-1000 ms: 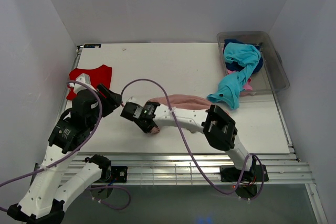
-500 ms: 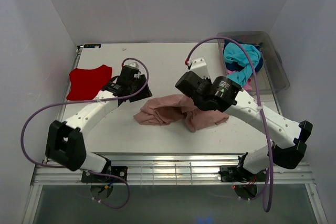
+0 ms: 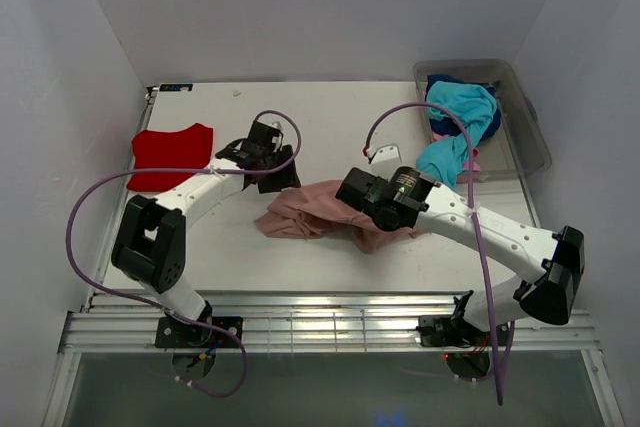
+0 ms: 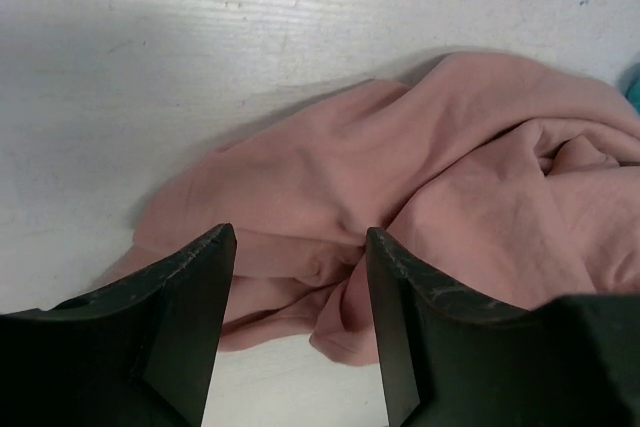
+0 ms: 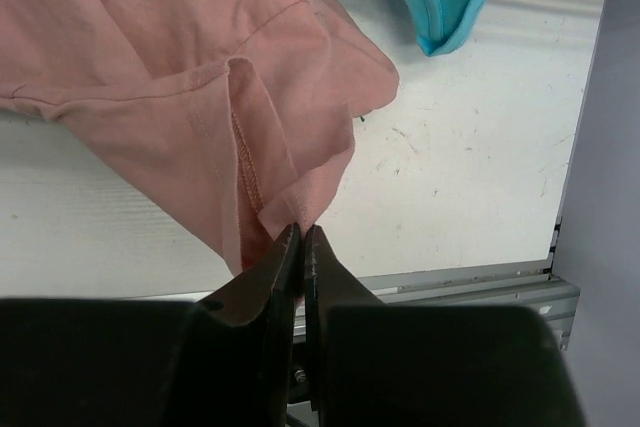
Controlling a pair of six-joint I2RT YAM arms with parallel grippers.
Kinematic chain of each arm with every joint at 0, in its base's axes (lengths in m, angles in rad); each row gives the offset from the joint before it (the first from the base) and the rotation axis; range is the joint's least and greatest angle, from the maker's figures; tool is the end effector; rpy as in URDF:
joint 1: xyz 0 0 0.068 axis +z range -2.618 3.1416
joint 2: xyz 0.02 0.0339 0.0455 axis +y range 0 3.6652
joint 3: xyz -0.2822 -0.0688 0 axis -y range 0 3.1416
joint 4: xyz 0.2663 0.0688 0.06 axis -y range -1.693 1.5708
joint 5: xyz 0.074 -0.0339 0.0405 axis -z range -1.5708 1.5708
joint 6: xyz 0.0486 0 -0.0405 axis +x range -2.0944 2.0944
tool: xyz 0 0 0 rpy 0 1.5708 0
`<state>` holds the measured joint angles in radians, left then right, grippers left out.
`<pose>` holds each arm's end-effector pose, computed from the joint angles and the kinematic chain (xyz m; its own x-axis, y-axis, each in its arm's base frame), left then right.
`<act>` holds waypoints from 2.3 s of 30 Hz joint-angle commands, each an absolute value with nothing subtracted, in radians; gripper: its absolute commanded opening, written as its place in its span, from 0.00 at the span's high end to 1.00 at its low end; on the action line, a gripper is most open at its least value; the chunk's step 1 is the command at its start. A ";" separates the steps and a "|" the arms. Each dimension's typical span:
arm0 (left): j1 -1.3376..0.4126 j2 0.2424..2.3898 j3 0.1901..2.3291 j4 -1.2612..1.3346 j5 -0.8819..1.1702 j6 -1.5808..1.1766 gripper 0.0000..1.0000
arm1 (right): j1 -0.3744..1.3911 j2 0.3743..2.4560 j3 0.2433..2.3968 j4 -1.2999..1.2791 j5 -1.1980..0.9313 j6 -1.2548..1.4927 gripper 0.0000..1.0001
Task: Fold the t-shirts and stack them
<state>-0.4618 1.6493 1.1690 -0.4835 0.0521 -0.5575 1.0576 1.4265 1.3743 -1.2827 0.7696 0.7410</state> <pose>0.3354 -0.1698 0.2244 -0.8735 -0.1554 -0.4614 0.0111 0.9411 -0.3381 0.1640 0.2220 0.3329 -0.7206 -0.2913 -0.6291 -0.0805 0.9365 -0.3414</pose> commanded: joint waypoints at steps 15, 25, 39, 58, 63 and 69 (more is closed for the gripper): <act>-0.477 1.264 0.824 -0.635 -0.135 -0.742 0.34 | 1.029 1.379 1.397 -1.299 0.764 0.792 0.92; -0.477 1.333 0.733 -0.482 -0.178 -0.764 0.35 | 1.029 1.358 1.391 -1.284 0.747 0.785 0.92; -0.477 1.401 0.664 -0.385 -0.166 -0.791 0.63 | 1.029 1.347 1.384 -1.282 0.746 0.788 0.92; -0.069 1.369 1.559 -0.747 -0.215 -0.496 1.00 | 0.668 1.566 1.875 -1.055 0.678 0.292 0.92; -0.003 1.509 1.851 -0.785 -0.141 -0.485 1.00 | 0.508 1.701 2.227 -1.065 0.571 0.167 0.92; -0.002 1.467 1.885 -0.764 -0.140 -0.546 1.00 | 0.426 1.694 2.306 -1.013 0.496 0.146 0.92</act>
<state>-0.0010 1.5078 1.8652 -0.7334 -0.1585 -0.5339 0.4389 1.7405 2.3058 -1.0595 0.5465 0.2123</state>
